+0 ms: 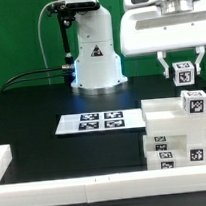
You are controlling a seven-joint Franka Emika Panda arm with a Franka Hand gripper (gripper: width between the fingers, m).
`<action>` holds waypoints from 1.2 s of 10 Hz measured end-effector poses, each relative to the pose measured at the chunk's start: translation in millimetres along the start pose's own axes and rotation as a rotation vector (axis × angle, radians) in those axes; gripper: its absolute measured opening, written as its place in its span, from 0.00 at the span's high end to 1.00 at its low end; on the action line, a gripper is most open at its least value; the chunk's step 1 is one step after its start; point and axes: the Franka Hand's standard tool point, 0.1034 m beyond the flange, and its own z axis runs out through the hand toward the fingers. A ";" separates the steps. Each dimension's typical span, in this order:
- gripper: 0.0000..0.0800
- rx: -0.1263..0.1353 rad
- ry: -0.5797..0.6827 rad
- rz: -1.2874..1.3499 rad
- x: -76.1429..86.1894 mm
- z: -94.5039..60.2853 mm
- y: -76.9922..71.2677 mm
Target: Assemble chair
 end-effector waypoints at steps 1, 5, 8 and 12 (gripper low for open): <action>0.65 -0.003 -0.003 0.004 0.8 3.3 1.3; 0.65 0.001 -0.005 0.020 -3.8 11.7 -7.1; 0.65 0.012 0.032 0.013 0.7 14.4 -8.8; 0.65 0.023 0.085 0.000 8.0 17.8 -8.1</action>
Offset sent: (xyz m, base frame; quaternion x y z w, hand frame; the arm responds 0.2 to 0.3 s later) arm 0.0013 0.0074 -0.0078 -0.0028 0.0160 0.0091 0.9998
